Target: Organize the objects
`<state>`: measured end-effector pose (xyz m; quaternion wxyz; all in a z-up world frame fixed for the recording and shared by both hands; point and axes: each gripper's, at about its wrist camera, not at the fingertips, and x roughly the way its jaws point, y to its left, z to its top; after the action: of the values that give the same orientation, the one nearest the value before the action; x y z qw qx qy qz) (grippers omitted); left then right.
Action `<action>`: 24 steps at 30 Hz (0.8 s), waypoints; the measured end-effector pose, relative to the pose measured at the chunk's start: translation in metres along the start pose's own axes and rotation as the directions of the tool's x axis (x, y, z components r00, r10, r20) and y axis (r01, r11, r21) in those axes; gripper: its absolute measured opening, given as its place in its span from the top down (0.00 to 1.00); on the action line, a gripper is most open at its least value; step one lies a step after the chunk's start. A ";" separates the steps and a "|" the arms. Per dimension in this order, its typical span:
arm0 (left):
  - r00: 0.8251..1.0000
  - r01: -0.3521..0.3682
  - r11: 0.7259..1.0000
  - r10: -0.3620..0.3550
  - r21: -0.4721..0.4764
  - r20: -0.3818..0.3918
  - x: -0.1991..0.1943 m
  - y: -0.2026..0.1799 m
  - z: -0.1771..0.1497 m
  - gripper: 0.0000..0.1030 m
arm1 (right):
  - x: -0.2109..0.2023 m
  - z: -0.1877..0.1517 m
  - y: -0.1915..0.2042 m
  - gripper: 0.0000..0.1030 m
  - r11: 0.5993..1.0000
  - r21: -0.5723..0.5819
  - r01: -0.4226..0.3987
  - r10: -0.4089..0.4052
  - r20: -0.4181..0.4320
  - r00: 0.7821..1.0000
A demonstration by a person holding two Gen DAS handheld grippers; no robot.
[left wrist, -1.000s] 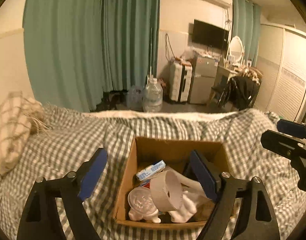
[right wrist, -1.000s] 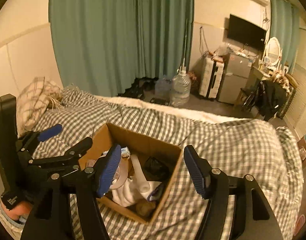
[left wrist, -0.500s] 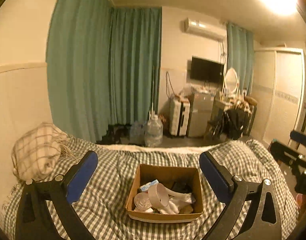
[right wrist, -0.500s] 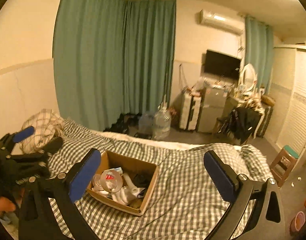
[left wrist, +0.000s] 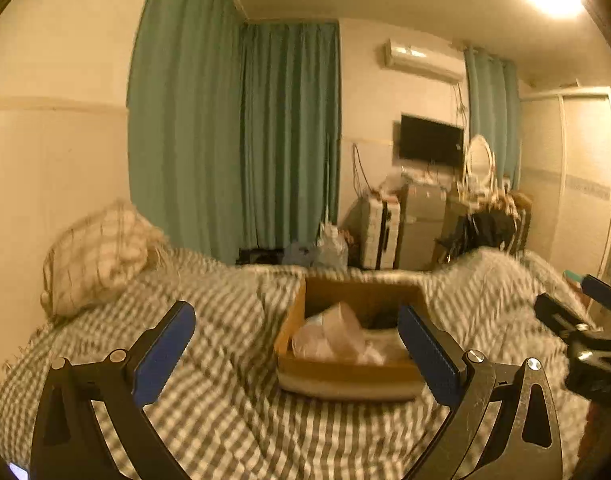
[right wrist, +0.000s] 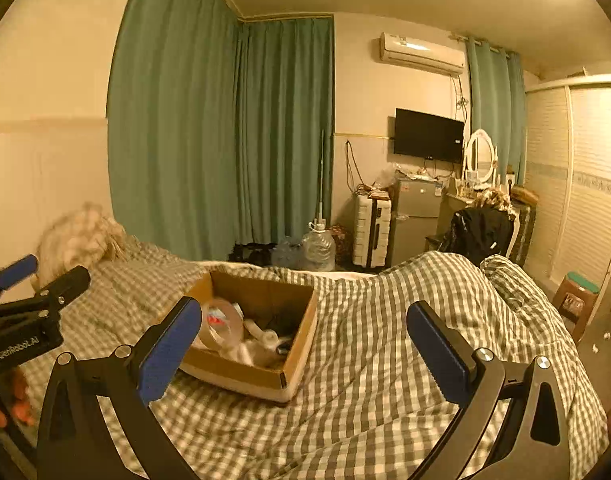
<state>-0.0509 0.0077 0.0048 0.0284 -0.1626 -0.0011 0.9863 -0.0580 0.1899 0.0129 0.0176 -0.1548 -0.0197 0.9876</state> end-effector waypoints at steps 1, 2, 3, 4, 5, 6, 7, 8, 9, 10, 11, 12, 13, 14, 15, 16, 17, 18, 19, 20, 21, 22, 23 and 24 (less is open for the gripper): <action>1.000 -0.003 1.000 0.003 0.009 0.000 0.001 -0.001 -0.007 0.00 | 0.009 -0.012 0.003 0.00 1.000 -0.017 0.009 -0.010 -0.024 1.000; 1.000 -0.011 1.000 0.011 0.020 0.003 0.004 -0.002 -0.013 0.00 | 0.017 -0.023 0.004 0.00 1.000 -0.022 0.012 -0.013 -0.055 0.998; 1.000 -0.017 0.999 0.017 0.035 0.006 0.006 -0.004 -0.018 0.00 | 0.026 -0.029 0.005 0.00 1.000 -0.021 0.007 -0.009 -0.084 0.996; 1.000 -0.014 0.999 0.014 0.048 0.005 0.008 -0.005 -0.022 0.00 | 0.032 -0.033 0.005 0.00 1.000 -0.015 -0.001 0.000 -0.108 0.994; 1.000 -0.010 0.999 0.010 0.053 -0.001 0.010 -0.006 -0.023 0.00 | 0.036 -0.034 0.006 0.00 1.000 -0.017 -0.001 -0.001 -0.121 0.993; 1.000 -0.005 0.999 0.005 0.054 -0.008 0.013 -0.007 -0.024 0.00 | 0.039 -0.035 0.006 0.00 1.000 -0.022 0.004 -0.007 -0.121 0.993; 1.000 -0.002 0.999 0.003 0.054 -0.008 0.012 -0.008 -0.024 0.00 | 0.039 -0.035 0.007 0.00 1.000 -0.026 0.012 -0.015 -0.118 0.993; 1.000 -0.002 0.999 0.002 0.052 -0.008 0.011 -0.008 -0.025 0.00 | 0.039 -0.035 0.006 0.00 1.000 -0.026 0.016 -0.019 -0.115 0.993; 1.000 -0.003 0.999 0.004 0.053 -0.007 0.011 -0.008 -0.025 0.00 | 0.038 -0.035 0.006 0.00 1.000 -0.023 0.020 -0.022 -0.111 0.994; 1.000 -0.006 0.999 0.006 0.051 -0.009 0.012 -0.008 -0.024 0.00 | 0.038 -0.035 0.006 0.00 0.999 -0.020 0.026 -0.028 -0.107 0.994; 1.000 -0.008 0.999 0.008 0.048 -0.009 0.012 -0.008 -0.025 0.00 | 0.037 -0.035 0.004 0.00 0.999 -0.016 0.032 -0.033 -0.103 0.994; 1.000 -0.009 0.999 0.009 0.039 -0.009 0.012 -0.007 -0.025 0.00 | 0.036 -0.035 0.003 0.00 0.999 -0.013 0.035 -0.037 -0.102 0.994; 1.000 -0.007 0.999 0.007 0.032 -0.008 0.011 -0.006 -0.025 0.00 | 0.036 -0.034 0.003 0.00 0.999 -0.011 0.038 -0.039 -0.101 0.994; 1.000 -0.003 1.000 0.003 0.026 -0.010 0.011 -0.006 -0.024 0.00 | 0.035 -0.032 0.003 0.00 0.999 -0.009 0.043 -0.043 -0.097 0.994; 1.000 -0.001 1.000 0.001 0.023 -0.011 0.011 -0.004 -0.025 0.00 | 0.034 -0.031 0.004 0.00 0.999 -0.009 0.048 -0.048 -0.093 0.994; 1.000 0.000 1.000 0.000 0.023 -0.010 0.010 -0.004 -0.025 0.00 | 0.033 -0.030 0.004 0.00 0.999 -0.011 0.048 -0.049 -0.091 0.995; 1.000 -0.001 1.000 0.002 0.026 -0.009 0.010 -0.005 -0.025 0.00 | 0.032 -0.029 0.004 0.00 0.999 -0.012 0.048 -0.049 -0.090 0.995; 1.000 -0.004 1.000 0.005 0.029 -0.009 0.010 -0.006 -0.025 0.00 | 0.031 -0.029 0.005 0.00 0.999 -0.014 0.051 -0.052 -0.088 0.995; 1.000 -0.004 1.000 0.004 0.030 -0.009 0.011 -0.005 -0.025 0.00 | 0.031 -0.029 0.006 0.00 0.998 -0.017 0.053 -0.055 -0.087 0.995; 1.000 -0.002 1.000 0.003 0.031 -0.012 0.011 -0.005 -0.025 0.00 | 0.031 -0.029 0.006 0.00 0.998 -0.020 0.052 -0.053 -0.088 0.995; 1.000 0.000 1.000 0.001 0.031 -0.014 0.011 -0.005 -0.025 0.00 | 0.030 -0.029 0.007 0.00 0.998 -0.021 0.052 -0.054 -0.087 0.995; 1.000 0.003 0.999 -0.003 0.032 -0.019 0.011 -0.005 -0.026 0.00 | 0.030 -0.029 0.007 0.00 0.998 -0.023 0.053 -0.054 -0.087 0.995; 1.000 0.006 0.999 -0.005 0.034 -0.025 0.012 -0.006 -0.026 0.00 | 0.030 -0.029 0.007 0.00 0.998 -0.023 0.054 -0.055 -0.087 0.995; 1.000 0.004 0.999 -0.003 0.033 -0.028 0.013 -0.006 -0.026 0.00 | 0.030 -0.029 0.007 0.00 0.998 -0.022 0.055 -0.056 -0.086 0.995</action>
<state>-0.0542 0.0138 -0.0242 0.0327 -0.1757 0.0153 0.9838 -0.0779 0.1853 -0.0241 0.0443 -0.1970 -0.0331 0.9788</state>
